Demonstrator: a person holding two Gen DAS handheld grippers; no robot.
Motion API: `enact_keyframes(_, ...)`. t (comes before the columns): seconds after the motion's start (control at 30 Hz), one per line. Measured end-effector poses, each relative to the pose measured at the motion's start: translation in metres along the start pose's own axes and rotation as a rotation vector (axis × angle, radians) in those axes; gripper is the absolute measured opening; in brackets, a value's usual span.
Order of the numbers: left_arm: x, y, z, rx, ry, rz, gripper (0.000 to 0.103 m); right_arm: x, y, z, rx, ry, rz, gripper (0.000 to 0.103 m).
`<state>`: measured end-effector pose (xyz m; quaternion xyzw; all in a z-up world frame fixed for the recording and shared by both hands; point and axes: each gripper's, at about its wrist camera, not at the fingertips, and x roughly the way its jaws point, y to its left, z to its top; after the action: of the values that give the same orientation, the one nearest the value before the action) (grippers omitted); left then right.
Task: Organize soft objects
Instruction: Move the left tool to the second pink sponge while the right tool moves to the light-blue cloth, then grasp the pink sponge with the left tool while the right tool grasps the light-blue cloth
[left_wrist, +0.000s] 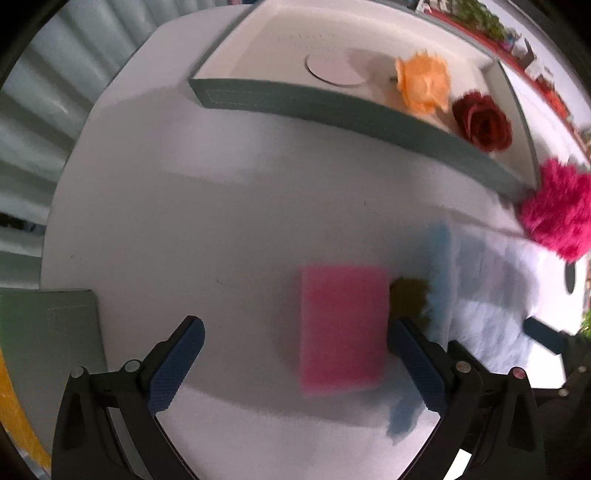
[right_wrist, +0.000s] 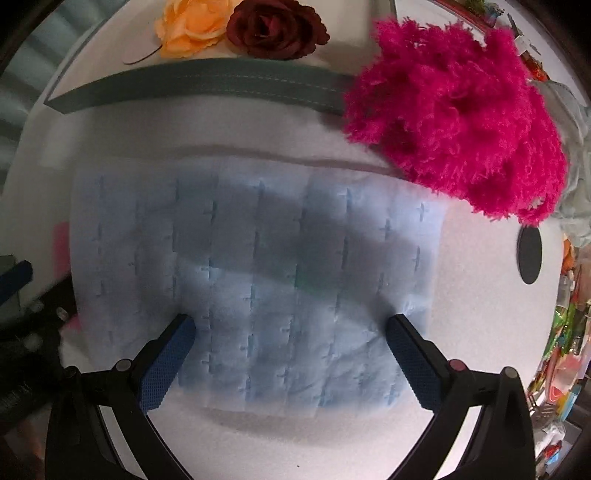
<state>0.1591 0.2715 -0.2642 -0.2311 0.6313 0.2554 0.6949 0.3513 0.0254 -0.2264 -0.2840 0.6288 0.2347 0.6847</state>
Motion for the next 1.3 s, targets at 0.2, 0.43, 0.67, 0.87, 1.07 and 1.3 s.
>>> enact_keyframes(0.2, 0.007, 0.015, -0.007, -0.027, 0.02, 0.006, 0.102, -0.006, 0.001, -0.012, -0.059, 0.0, -0.016, 0.081)
enact_keyframes(0.43, 0.011, 0.02, -0.008, -0.045, 0.034, -0.004, 0.102, -0.017, -0.032, -0.056, -0.054, -0.019, 0.053, 0.01)
enact_keyframes(0.67, -0.005, 0.01, -0.012, 0.099, 0.029, -0.069, 0.047, -0.025, -0.075, -0.082, 0.096, 0.003, 0.196, 0.008)
enact_keyframes(0.87, -0.022, 0.009, -0.029, 0.091, 0.022, -0.106, 0.047, -0.039, -0.09, -0.105, 0.124, -0.01, 0.239, 0.01)
enact_keyframes(1.07, -0.059, 0.025, -0.064, 0.087, -0.006, -0.114, 0.047, -0.064, -0.104, -0.042, 0.157, -0.086, 0.165, 0.096)
enact_keyframes(1.3, -0.095, 0.01, -0.092, 0.063, -0.031, -0.11, 0.047, -0.025, -0.064, -0.003, 0.069, 0.009, 0.065, 0.081)
